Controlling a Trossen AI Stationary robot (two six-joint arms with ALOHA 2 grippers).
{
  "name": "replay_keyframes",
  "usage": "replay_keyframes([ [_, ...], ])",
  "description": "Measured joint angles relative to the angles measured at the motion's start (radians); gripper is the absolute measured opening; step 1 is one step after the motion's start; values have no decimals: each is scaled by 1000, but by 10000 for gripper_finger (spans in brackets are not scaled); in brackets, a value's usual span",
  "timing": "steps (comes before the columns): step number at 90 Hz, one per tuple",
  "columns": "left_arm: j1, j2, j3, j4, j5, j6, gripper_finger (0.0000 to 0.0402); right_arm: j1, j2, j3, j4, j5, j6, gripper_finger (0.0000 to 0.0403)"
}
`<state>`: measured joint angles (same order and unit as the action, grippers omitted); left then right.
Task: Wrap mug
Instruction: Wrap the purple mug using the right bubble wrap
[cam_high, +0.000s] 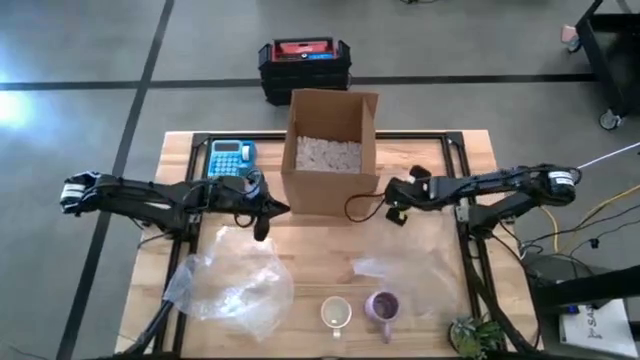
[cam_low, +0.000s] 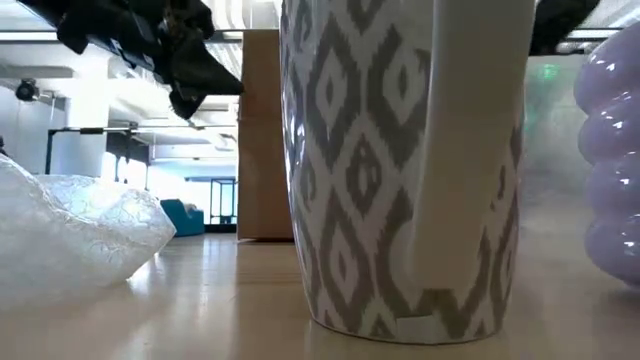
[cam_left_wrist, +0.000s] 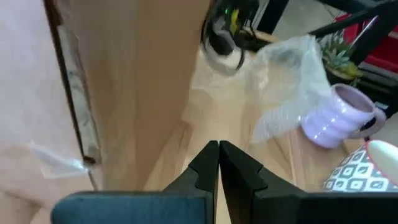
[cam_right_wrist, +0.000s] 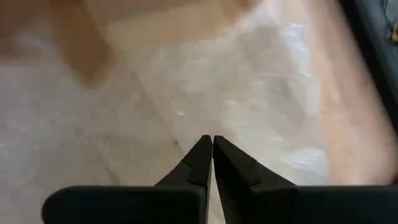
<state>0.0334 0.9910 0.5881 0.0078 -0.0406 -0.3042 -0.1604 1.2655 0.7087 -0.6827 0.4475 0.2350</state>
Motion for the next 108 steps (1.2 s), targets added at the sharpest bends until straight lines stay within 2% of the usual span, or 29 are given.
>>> replay_keyframes([
  [7, -1, 14, 9, -7, 4, 0, 0, 5, -50, 55, -84, -51, -4, 2],
  [12, -3, 30, 27, 6, 7, 0, 0, 8, -95, 81, -110, -125, -9, 2],
  [16, -5, 33, 31, -1, 11, 3, 0, 15, -136, 89, -132, -230, -20, 2],
  [26, -9, 51, 48, 2, 33, 8, 0, 44, -227, 76, -111, -567, -26, 2],
  [31, -12, 53, 48, -3, 34, 8, 0, 74, -259, 52, -81, -680, -9, 2],
  [35, -14, 56, 50, 0, 34, 8, 0, 104, -279, 27, -41, -715, 12, 2],
  [43, -18, 59, 47, 4, 34, 8, 0, 170, -283, -42, 26, -716, 47, 2],
  [50, -20, 60, 40, 1, 34, 7, 0, 202, -266, -113, 88, -659, 57, 2],
  [65, -28, 67, 34, 2, 34, 2, 0, 202, -168, -240, 167, -329, 146, 2],
  [73, -31, 65, 33, -5, 35, 0, 0, 183, -105, -267, 173, -232, 189, 2],
  [86, -31, 65, 34, 0, 34, 0, 0, 105, -17, -269, 195, -108, 259, 2],
  [101, -32, 67, 34, 0, 34, 0, 0, 6, 38, -236, 191, 86, 182, 2],
  [108, -32, 68, 34, -2, 34, 1, 0, -39, 34, -191, 176, 115, 112, 2],
])
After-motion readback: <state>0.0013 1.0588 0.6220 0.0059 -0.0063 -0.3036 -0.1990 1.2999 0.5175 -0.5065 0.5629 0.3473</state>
